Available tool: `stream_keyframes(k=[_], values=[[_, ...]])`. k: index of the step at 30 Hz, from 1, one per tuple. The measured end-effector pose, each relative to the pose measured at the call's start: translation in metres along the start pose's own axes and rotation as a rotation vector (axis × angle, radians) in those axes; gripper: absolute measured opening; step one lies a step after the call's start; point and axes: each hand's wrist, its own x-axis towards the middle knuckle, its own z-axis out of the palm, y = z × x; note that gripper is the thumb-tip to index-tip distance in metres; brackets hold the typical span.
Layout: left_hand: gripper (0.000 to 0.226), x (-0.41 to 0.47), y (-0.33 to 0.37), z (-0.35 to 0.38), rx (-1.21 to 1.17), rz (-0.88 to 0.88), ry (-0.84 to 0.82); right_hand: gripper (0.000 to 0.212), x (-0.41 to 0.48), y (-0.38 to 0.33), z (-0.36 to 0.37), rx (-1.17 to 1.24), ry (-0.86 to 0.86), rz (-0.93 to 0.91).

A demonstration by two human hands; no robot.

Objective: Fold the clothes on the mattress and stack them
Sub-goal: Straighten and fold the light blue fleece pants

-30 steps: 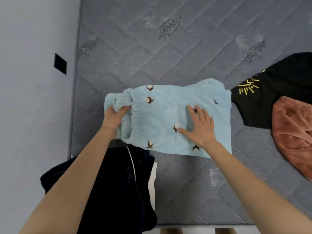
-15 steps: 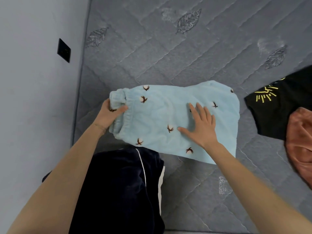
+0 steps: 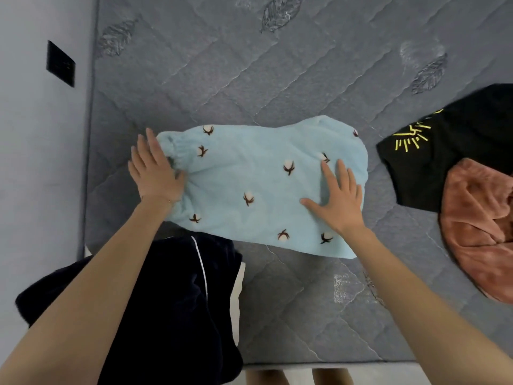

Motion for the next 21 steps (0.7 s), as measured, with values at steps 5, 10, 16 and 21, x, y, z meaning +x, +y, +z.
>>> stream_keyframes(k=[5,10,16,21], values=[[0.085,-0.026,0.071,0.01,0.175,0.452,0.007,0.093,-0.002,0.016,-0.012,0.186,0.063,0.069],[0.073,-0.048,0.127,0.042,0.082,0.49,-0.102,0.1,0.0,0.041,-0.019,0.39,0.027,0.196],[0.074,-0.061,0.153,0.072,0.112,0.49,-0.184,0.102,0.013,0.055,-0.016,0.954,-0.051,0.429],[0.077,-0.075,0.164,0.08,0.155,0.421,-0.233,0.041,0.012,0.058,-0.019,1.2,-0.201,0.495]])
